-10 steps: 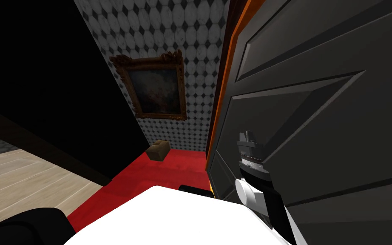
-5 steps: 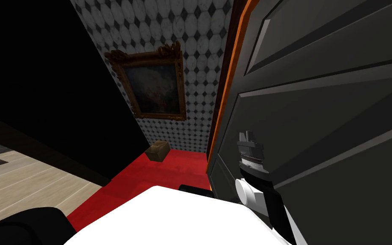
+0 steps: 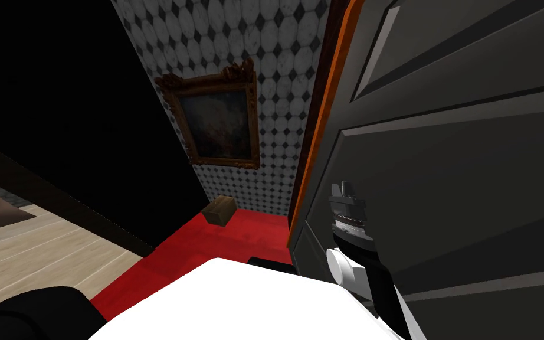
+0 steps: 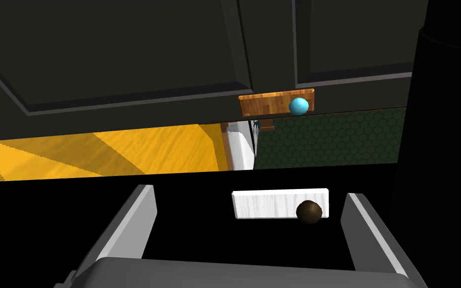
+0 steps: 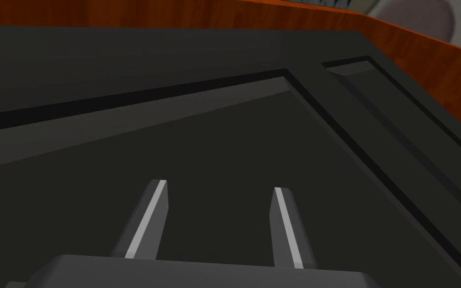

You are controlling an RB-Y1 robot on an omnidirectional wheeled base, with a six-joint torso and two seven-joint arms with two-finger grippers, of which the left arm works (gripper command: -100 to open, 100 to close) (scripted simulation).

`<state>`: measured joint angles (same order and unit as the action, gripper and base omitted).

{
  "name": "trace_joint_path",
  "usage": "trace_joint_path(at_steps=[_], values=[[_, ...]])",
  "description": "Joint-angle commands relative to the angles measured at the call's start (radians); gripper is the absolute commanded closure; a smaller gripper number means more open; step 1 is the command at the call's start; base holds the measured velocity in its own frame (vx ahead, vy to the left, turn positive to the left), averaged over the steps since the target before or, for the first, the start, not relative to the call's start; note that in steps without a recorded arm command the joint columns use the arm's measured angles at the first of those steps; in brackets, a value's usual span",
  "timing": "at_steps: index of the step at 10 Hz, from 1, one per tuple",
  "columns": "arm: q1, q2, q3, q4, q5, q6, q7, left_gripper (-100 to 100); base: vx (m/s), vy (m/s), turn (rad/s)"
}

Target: Push the door open

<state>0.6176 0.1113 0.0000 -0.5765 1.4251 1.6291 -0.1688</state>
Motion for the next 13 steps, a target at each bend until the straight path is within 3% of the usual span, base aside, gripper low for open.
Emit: trace_joint_path(at_steps=[1, 8, 13], values=[[-0.017, 0.016, -0.005, -0.015, 0.017, 0.017, 0.011, -100, 0.175, -0.039, 0.129], [-0.088, 0.057, -0.018, -0.012, 0.062, 0.056, 0.021, -100, 0.073, -0.027, 0.066], [-0.110, 0.071, -0.023, -0.010, 0.077, 0.069, 0.024, -100, 0.032, -0.039, 0.044]])
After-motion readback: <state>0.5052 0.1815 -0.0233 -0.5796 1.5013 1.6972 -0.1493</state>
